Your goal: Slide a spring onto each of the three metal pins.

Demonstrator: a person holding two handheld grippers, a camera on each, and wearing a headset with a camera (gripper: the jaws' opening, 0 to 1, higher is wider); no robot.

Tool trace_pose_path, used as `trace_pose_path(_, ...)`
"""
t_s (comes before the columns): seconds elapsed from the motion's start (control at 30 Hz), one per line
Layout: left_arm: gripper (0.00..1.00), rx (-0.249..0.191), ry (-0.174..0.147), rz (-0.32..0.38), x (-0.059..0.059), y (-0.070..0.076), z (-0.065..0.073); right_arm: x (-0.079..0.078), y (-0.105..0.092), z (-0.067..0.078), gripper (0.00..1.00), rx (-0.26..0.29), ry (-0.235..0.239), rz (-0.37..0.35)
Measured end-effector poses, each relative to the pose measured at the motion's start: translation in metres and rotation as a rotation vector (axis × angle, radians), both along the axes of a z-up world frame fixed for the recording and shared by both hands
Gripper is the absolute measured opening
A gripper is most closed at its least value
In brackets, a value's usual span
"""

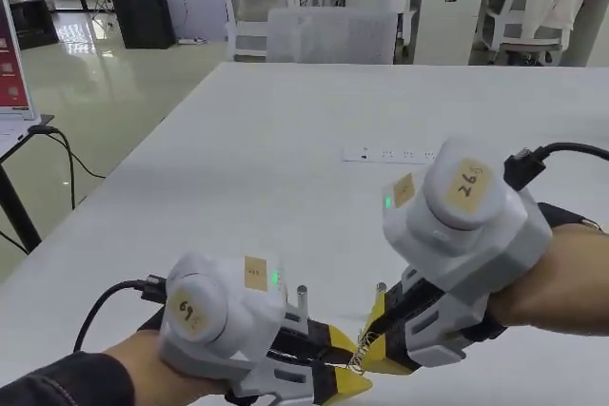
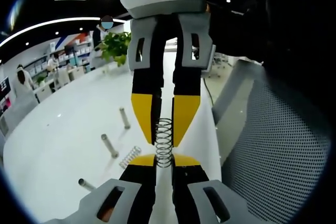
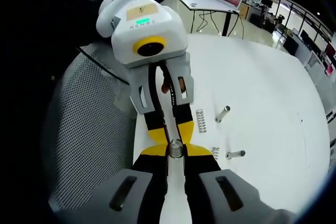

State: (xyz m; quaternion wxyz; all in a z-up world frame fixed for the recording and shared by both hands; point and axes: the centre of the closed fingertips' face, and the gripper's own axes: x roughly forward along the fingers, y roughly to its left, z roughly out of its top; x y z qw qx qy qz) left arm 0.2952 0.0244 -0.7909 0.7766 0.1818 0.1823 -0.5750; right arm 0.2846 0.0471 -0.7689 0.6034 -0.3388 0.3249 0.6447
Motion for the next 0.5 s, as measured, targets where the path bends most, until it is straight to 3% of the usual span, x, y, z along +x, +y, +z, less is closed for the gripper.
trace_pose_path(0.33,0.03,-0.008,0.011,0.011,0.0011,-0.0007,0.0003,0.0019,-0.0017,0.0004,0.08,-0.017,-0.003,-0.003)
trace_pose_path(0.5,0.10,-0.002,0.027,0.017,0.0002,0.0004,-0.0021,0.0037,-0.0028,0.0005,0.08,-0.025,-0.008,-0.004)
